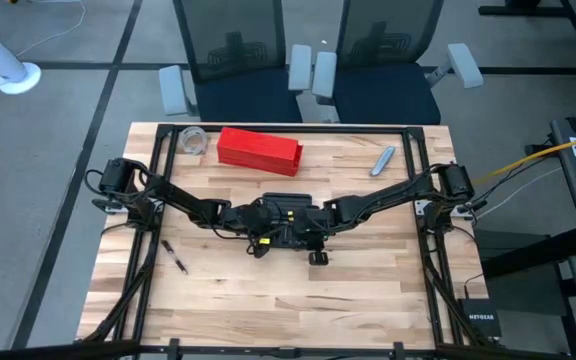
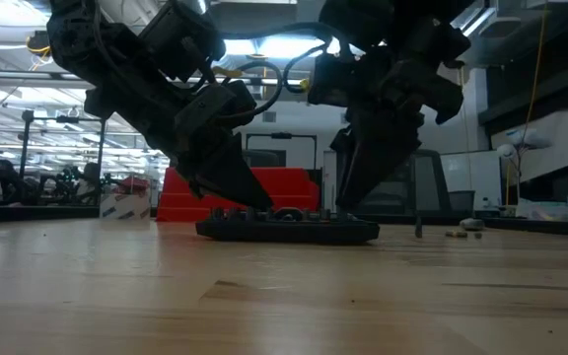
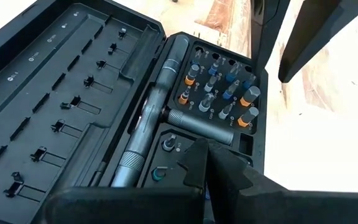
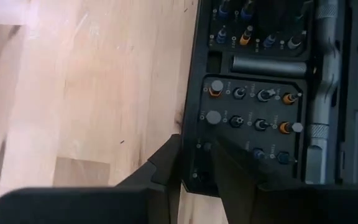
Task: Prefit tool cases
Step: Remove the screwdriver bit from the tool case
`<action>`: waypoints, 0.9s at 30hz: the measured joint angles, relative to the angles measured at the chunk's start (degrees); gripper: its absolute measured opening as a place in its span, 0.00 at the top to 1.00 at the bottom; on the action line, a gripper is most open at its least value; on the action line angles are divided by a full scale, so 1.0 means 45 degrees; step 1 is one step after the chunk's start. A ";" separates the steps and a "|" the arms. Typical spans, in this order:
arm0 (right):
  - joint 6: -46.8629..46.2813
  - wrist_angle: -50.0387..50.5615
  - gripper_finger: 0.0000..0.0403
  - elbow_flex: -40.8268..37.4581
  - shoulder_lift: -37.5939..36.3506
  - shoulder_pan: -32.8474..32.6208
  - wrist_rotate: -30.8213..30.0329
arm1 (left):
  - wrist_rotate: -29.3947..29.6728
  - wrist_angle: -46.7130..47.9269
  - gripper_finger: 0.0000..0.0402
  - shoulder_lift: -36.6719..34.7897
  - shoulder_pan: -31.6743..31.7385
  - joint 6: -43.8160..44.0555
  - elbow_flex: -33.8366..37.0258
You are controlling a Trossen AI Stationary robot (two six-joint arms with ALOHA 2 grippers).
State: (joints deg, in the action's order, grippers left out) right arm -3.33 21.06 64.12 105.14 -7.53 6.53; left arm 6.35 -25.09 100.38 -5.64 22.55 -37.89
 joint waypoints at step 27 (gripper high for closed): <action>-0.1924 -0.0318 1.00 -0.0010 0.0147 0.0070 0.0524 | 0.0000 0.0046 1.00 0.0000 -0.0002 -0.0102 -0.0005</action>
State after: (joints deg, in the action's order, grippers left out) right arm -11.99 19.64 64.07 105.80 -7.21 8.89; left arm 6.35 -24.88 100.38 -5.65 22.09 -37.91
